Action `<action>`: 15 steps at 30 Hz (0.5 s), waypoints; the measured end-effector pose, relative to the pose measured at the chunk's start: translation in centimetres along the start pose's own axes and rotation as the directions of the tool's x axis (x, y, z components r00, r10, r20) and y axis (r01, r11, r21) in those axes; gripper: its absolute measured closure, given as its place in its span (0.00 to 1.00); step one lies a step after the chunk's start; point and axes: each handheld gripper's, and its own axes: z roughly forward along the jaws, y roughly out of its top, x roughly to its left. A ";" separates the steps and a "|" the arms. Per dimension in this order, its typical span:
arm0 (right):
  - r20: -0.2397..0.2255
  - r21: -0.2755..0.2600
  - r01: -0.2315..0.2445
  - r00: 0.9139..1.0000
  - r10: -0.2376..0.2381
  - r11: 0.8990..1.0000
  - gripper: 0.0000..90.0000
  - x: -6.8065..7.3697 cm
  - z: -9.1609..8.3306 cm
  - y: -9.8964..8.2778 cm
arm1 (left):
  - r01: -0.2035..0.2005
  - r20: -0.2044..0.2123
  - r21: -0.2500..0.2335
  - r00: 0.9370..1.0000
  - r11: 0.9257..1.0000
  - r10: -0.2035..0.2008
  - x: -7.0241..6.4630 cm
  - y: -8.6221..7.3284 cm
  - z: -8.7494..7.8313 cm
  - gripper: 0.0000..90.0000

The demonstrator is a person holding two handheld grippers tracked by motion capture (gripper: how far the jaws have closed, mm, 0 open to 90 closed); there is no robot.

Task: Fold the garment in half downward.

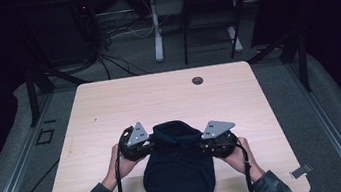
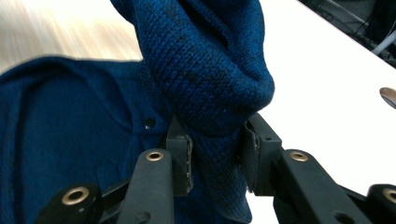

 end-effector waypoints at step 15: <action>-0.046 0.024 0.001 0.999 0.000 1.000 0.74 1.0 0.0 -0.7 | 0.044 0.054 0.049 0.997 0.998 -0.046 -0.4 -1.6 -0.3 0.73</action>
